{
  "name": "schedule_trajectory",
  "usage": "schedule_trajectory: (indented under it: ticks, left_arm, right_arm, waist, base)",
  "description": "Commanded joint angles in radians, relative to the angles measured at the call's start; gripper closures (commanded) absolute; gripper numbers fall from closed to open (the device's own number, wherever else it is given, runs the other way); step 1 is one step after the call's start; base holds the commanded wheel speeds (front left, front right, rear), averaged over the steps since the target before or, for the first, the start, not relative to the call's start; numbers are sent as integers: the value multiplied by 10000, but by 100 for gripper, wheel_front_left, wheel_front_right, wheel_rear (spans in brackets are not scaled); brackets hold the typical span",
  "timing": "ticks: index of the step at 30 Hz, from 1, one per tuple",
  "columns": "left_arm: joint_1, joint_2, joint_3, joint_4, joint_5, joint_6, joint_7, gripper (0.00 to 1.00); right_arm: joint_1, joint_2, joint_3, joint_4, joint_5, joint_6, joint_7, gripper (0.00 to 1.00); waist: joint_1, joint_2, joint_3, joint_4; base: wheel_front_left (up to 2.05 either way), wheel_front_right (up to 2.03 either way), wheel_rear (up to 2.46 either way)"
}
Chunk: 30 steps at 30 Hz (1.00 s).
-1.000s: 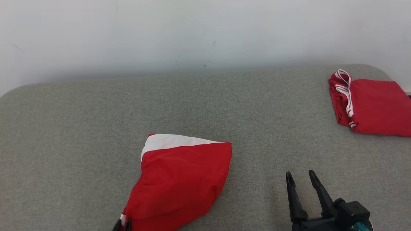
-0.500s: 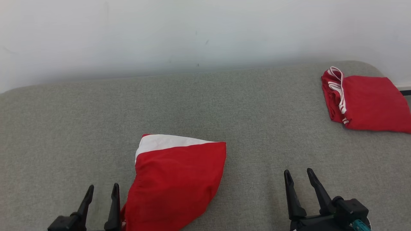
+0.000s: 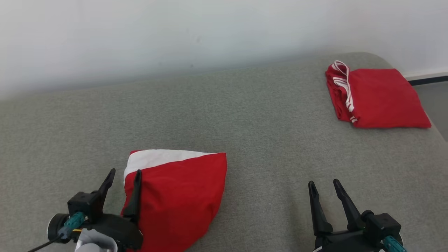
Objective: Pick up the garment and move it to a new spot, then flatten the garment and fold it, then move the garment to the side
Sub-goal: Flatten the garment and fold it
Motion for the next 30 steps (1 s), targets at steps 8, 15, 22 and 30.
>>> schedule_trajectory:
  ticks: [8, 15, 22, 30]
  left_arm:
    - [-925, 523, -1125, 1239, -742, -13, 121, 100]
    - [-2149, 676, -1402, 1328, -660, -14, -14, 100]
    - [-3060, 298, -1044, -316, 80, 80, -31, 100]
    - [-2899, -212, -1138, -2131, 677, 58, -28, 100]
  right_arm:
    - [-34, 12, 23, 0, 53, -27, 1, 0]
    - [-2, 12, -55, -22, 31, -25, 1, 0]
    - [171, 12, -206, -17, -72, -26, 2, 0]
    - [309, 12, -167, 16, -69, -26, 1, 0]
  waist:
    - [0, 0, 140, -439]
    - [0, 0, 50, -497]
    - [0, 0, -221, -296]
    - [0, 0, -503, 191]
  base:
    - [0, 0, 0]
    - [0, 0, 0]
    - [0, 0, 0]
    - [0, 0, 0]
